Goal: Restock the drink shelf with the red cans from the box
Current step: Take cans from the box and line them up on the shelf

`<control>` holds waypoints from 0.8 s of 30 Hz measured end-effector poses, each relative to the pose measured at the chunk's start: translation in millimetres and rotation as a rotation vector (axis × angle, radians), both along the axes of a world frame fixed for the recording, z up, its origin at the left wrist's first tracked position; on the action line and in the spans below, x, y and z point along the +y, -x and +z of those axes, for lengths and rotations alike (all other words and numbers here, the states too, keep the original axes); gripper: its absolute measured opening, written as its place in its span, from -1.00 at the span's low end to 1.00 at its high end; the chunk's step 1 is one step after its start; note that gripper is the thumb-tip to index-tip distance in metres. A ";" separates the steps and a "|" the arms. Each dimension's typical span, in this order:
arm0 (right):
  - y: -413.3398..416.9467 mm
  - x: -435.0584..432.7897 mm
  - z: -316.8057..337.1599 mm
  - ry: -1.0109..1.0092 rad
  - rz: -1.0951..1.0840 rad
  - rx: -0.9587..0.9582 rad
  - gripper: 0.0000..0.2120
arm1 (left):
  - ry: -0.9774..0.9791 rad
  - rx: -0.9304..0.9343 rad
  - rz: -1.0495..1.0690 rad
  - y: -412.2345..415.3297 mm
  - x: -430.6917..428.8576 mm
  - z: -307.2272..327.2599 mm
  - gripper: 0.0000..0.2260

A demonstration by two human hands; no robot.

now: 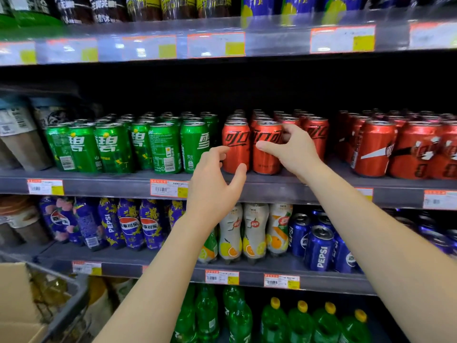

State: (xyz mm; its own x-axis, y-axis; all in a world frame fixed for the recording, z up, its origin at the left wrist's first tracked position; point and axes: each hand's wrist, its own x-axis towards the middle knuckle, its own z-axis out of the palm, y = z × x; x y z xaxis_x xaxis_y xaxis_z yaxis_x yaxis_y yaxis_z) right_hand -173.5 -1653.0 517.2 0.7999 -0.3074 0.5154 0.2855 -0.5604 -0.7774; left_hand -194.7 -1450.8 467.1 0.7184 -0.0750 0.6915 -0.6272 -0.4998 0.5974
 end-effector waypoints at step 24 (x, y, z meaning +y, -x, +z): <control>219.1 157.0 195.4 0.413 -0.041 0.730 -0.45 | -0.813 0.359 -0.103 143.9 148.0 242.8 -0.41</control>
